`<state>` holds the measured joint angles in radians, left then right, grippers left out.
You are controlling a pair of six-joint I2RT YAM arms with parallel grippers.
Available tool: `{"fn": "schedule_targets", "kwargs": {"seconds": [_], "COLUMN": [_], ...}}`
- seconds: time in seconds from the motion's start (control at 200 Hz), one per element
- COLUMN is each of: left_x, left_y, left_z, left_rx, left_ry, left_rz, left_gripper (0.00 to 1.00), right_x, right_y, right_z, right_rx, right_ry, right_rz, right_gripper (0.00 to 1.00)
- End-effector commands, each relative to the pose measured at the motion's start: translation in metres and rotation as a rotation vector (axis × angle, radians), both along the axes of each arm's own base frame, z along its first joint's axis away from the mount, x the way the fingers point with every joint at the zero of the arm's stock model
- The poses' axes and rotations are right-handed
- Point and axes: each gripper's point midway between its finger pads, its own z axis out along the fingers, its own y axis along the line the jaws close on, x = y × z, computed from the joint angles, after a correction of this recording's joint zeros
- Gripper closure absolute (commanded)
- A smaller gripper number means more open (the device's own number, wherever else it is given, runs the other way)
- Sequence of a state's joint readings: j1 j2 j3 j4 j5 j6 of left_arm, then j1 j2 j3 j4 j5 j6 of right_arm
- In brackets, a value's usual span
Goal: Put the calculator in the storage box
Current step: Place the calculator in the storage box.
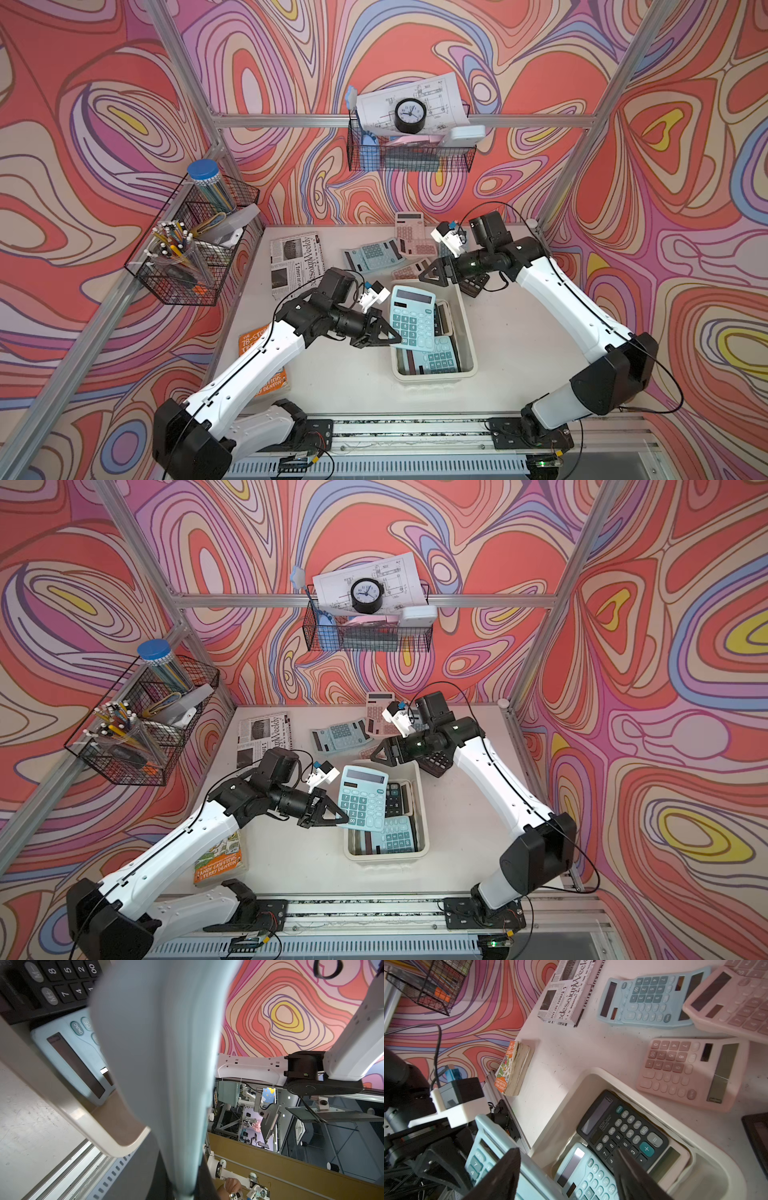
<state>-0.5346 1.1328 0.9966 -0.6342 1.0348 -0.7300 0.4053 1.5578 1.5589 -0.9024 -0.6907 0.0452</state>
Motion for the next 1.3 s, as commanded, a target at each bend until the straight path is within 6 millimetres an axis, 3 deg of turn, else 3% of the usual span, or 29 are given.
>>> {"fn": "schedule_targets", "kwargs": {"seconds": [0.0,0.346,0.506,0.866,1.182,1.282,1.297], "left_x": [-0.006,-0.006,-0.005,-0.006,0.002,0.006,0.006], "left_y": [0.001,0.004,0.005,0.007,0.014,0.016,0.016], "left_z": [0.009,0.011,0.011,0.020,0.020,0.022,0.023], "left_rx": [-0.063,-0.091,-0.099,-0.147,-0.125,-0.126,-0.127], "left_ry": [-0.002,0.011,0.011,0.015,-0.005,-0.020,-0.023], "left_rz": [-0.039,-0.051,-0.057,-0.079,-0.048,-0.036,-0.036], "left_gripper": [1.00,1.00,1.00,1.00,0.96,0.96,0.96], "right_x": [-0.015,-0.035,-0.039,-0.053,-0.057,-0.058,-0.058], "right_y": [0.010,0.019,0.022,0.030,0.030,0.031,0.031], "right_z": [-0.002,-0.007,-0.006,-0.006,0.000,0.002,0.002], "right_rx": [0.060,0.125,0.134,0.144,0.158,0.169,0.169], "right_ry": [0.043,0.089,0.095,0.104,0.092,0.092,0.091], "right_rz": [0.105,0.191,0.211,0.266,0.274,0.278,0.278], "right_gripper": [0.33,0.46,0.60,0.64,1.00,1.00,0.93]}}
